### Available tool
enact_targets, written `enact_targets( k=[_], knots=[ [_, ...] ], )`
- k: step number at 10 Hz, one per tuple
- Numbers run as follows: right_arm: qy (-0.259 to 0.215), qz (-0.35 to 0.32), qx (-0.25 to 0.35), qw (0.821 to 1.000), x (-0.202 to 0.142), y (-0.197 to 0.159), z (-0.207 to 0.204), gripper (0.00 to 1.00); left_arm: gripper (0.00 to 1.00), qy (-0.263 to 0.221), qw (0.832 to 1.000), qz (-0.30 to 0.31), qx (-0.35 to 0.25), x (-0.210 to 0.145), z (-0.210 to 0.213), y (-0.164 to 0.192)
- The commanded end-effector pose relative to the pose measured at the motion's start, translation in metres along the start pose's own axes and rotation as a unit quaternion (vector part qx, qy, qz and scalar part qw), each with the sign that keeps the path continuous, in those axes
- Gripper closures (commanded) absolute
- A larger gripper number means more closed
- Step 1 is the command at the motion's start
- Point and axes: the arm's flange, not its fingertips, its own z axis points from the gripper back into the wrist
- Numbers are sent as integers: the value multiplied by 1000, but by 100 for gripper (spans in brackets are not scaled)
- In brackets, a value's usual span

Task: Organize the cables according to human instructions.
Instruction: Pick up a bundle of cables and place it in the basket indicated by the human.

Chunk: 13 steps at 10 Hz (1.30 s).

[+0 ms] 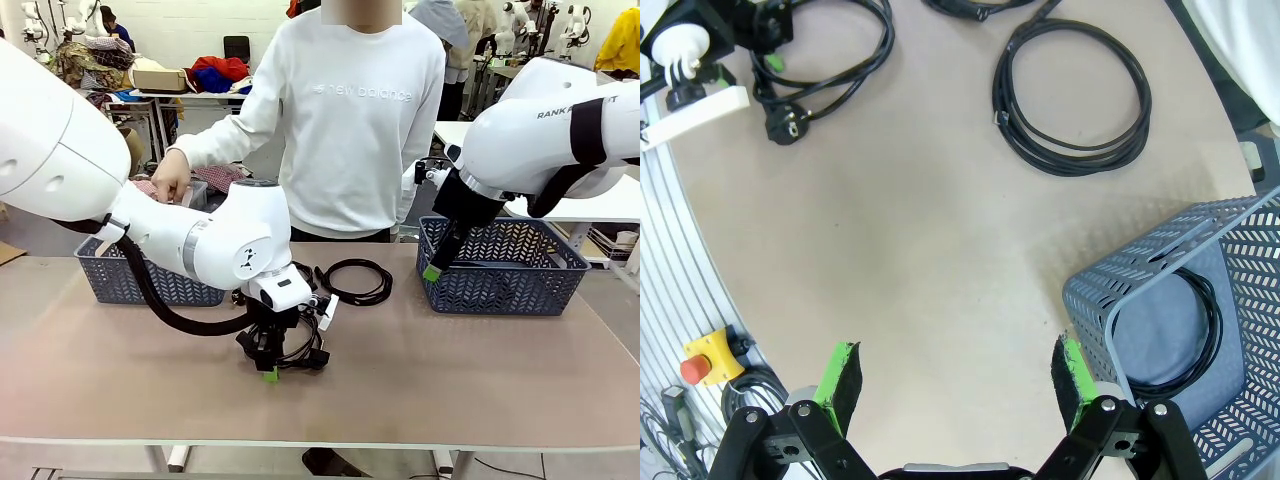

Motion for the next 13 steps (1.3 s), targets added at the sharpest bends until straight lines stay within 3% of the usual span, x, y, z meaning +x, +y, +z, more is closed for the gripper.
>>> enact_targets(
  k=[1,4,9,13],
  knots=[
    [0,-1,-3,1000,3,-1,2,0,71,17,1000,7,18,-1,4,-5],
    [0,-1,-3,1000,3,-1,2,0,99,24,999,6,27,1,8,-10],
    [0,-1,-3,1000,3,-1,2,0,100,23,999,12,35,3,18,-21],
    [0,-1,-3,1000,3,-1,2,0,100,6,996,44,75,15,72,-33]
  ],
)
